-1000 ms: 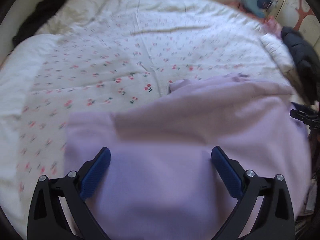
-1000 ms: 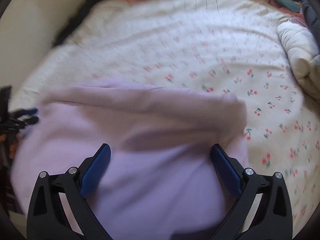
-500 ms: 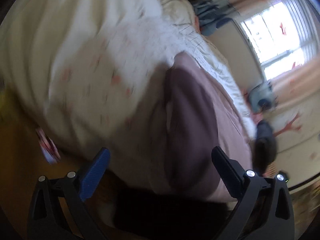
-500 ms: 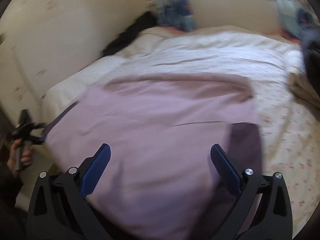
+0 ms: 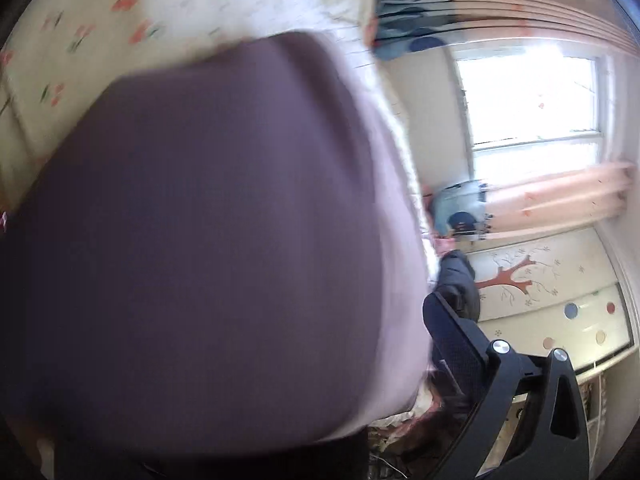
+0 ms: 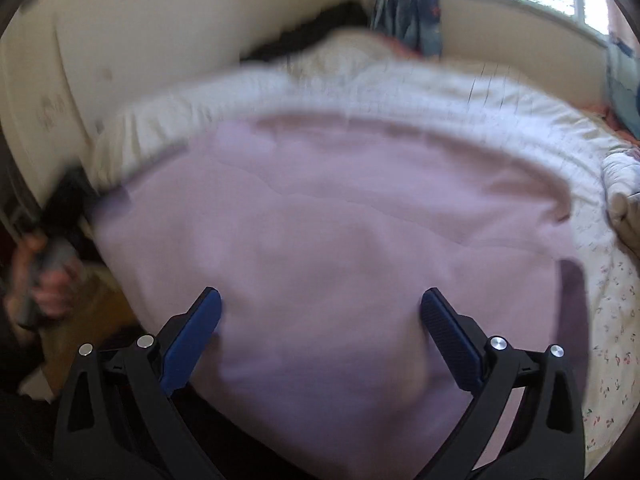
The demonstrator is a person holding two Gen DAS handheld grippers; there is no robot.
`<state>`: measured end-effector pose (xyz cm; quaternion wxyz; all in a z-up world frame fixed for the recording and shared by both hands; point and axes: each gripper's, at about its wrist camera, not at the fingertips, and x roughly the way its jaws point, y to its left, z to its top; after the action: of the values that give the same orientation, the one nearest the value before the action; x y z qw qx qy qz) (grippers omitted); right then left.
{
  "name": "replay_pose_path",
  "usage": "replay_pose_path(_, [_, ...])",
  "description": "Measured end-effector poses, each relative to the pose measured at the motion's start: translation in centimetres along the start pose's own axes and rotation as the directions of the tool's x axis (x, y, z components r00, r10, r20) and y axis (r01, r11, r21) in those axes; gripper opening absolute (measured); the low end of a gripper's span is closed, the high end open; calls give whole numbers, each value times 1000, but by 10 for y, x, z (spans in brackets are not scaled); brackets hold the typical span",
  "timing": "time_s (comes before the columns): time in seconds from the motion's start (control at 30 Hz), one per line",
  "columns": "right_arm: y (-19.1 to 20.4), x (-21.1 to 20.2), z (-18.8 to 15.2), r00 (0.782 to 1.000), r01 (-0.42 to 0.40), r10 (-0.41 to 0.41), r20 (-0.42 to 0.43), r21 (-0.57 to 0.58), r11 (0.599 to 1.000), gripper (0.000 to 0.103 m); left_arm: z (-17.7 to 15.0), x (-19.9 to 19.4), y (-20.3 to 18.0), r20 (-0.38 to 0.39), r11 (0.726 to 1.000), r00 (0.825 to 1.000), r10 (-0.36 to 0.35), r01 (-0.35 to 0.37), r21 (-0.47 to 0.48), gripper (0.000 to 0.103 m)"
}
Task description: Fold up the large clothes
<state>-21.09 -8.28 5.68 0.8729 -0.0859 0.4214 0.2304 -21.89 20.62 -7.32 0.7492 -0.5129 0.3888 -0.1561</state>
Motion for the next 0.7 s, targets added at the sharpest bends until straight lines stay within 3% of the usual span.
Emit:
replay_pose_path(0.1, [8,5,-2,1000,28,-27,10,-17,999,97,3,2,-6,-18,1000,1000,18,-18,25,97])
replay_pose_path(0.2, [8,-10,2,995,-27,25,92,20,999,97,11,4,9,-9,999,999,38,-38,-27,97])
replay_pose_path(0.27, [13,-13,11,993,-9,8,119,10,1000,97,17,-1,20,32,997,999,29,-26,-78,97])
replay_pose_path(0.47, [17,42,18,1000,18,-18,0,-13,1000,97,18,5,11,32,998,999,-6,8,-55,97])
replay_pose_path(0.53, [17,36,21,1000,21,-22,11,5,1000,97,19,6,7,42,999,999,30,-29,-29,97])
replay_pose_path(0.63, [24,18,26,995,-38,36,93,18,999,97,23,7,-3,81,990,987,135,-138,32,97])
replay_pose_path(0.7, [30,29,29,999,3,-2,48,-17,1000,97,20,6,-14,109,982,981,162,-170,76,97])
